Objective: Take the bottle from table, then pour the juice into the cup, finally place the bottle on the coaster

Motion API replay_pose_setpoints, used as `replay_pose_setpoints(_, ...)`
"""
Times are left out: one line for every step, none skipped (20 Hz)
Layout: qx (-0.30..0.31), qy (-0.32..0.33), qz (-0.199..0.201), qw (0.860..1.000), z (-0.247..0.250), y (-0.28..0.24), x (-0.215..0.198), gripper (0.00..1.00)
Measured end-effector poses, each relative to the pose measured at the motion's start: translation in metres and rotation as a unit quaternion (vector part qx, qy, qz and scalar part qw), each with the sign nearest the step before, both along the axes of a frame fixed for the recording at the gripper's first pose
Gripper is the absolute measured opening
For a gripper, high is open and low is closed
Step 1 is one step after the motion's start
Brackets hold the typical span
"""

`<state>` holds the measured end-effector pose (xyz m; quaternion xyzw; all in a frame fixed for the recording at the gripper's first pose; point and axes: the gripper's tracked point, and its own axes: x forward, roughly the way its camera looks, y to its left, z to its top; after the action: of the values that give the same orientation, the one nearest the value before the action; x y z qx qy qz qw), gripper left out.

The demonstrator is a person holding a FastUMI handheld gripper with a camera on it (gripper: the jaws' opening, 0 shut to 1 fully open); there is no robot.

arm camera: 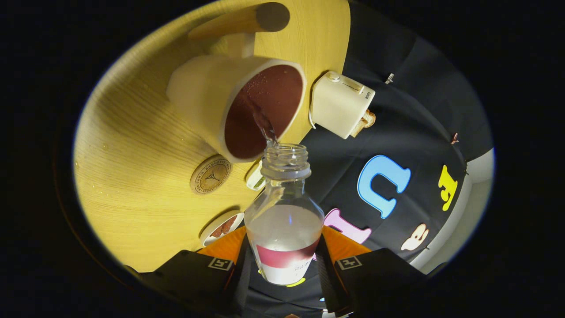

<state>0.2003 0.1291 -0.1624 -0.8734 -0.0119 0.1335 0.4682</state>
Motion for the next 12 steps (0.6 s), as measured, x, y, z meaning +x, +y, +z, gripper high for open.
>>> replay_pose_setpoints(-0.004, -0.002, 0.003, 1.0, 0.001, 0.0, -0.001, 0.69)
replay_pose_setpoints(-0.008, -0.004, 0.007, 1.0, 0.003, 0.002, 0.001, 0.69)
replay_pose_setpoints(-0.013, -0.005, 0.012, 1.0, 0.004, 0.003, 0.001, 0.69)
replay_pose_setpoints(-0.019, -0.009, 0.018, 1.0, 0.007, 0.006, 0.001, 0.7)
replay_pose_setpoints(-0.022, -0.011, 0.024, 0.999, 0.01, 0.007, 0.0, 0.69)
replay_pose_setpoints(-0.025, -0.013, 0.029, 0.999, 0.012, 0.009, 0.001, 0.7)
replay_pose_setpoints(-0.03, -0.014, 0.032, 0.999, 0.012, 0.008, -0.001, 0.7)
replay_pose_setpoints(-0.035, -0.015, 0.034, 0.999, 0.013, 0.01, -0.001, 0.7)
replay_pose_setpoints(-0.037, -0.014, 0.035, 0.999, 0.014, 0.009, -0.001, 0.69)
replay_pose_setpoints(-0.038, -0.015, 0.036, 0.998, 0.013, 0.01, -0.002, 0.69)
replay_pose_setpoints(-0.04, -0.016, 0.037, 0.998, 0.014, 0.01, -0.003, 0.69)
replay_pose_setpoints(-0.043, -0.015, 0.038, 0.998, 0.013, 0.011, -0.004, 0.69)
